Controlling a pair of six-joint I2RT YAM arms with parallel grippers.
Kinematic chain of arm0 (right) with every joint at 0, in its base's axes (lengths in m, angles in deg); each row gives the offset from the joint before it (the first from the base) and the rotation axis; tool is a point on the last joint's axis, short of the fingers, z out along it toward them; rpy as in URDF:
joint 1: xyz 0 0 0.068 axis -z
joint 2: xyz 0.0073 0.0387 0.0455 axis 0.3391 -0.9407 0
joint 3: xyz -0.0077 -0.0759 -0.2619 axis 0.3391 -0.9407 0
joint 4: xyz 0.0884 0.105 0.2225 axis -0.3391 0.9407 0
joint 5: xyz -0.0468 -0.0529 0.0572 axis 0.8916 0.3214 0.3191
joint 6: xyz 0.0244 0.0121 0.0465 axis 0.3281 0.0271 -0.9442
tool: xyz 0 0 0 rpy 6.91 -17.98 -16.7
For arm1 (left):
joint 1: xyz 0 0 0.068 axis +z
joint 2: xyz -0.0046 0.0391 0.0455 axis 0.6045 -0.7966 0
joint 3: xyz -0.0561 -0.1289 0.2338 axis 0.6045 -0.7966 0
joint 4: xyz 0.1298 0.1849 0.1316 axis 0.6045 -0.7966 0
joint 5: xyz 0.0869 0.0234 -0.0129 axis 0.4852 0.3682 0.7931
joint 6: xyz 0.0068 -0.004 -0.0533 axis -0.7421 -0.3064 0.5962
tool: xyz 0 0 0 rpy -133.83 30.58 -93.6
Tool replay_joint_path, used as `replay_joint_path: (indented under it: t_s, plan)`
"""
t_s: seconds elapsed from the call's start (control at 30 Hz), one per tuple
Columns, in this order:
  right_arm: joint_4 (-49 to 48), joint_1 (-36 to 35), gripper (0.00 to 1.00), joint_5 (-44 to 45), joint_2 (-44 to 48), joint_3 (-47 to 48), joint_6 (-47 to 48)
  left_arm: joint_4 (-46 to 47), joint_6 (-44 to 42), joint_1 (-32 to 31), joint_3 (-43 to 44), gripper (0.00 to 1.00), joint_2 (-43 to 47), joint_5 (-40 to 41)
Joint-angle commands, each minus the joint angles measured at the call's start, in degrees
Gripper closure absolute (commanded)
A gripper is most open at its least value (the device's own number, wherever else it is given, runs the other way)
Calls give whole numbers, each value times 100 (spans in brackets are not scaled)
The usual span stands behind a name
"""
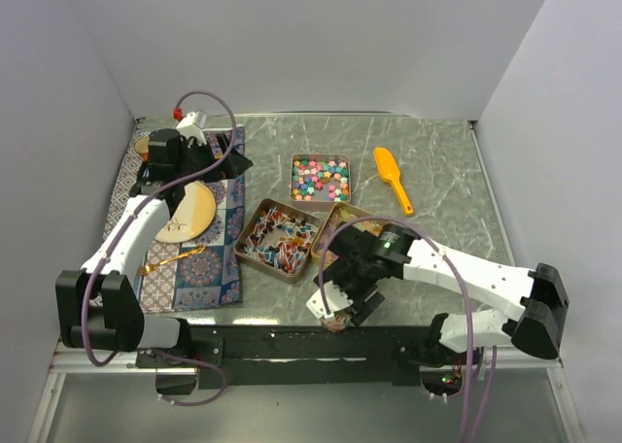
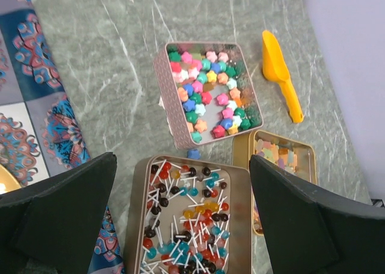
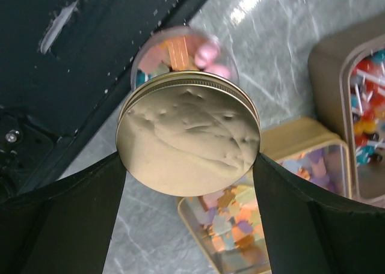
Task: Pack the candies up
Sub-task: Pick up the bottle lid at the center of the board, then close the bottle lid on the packing bottle.
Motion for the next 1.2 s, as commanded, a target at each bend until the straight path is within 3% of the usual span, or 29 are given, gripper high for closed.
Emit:
replay_joint_path:
  t_s: [0.0, 0.23, 1.17]
  plan:
    - [-451, -366, 28, 190, -322, 32, -264, 371, 132, 106, -210, 1, 418, -13]
    - [-821, -788, 29, 471, -753, -108, -353, 547, 229, 168, -536, 2, 736, -40]
    - [-480, -815, 30, 700, -886, -364, -406, 749, 537, 203, -589, 1, 656, -356]
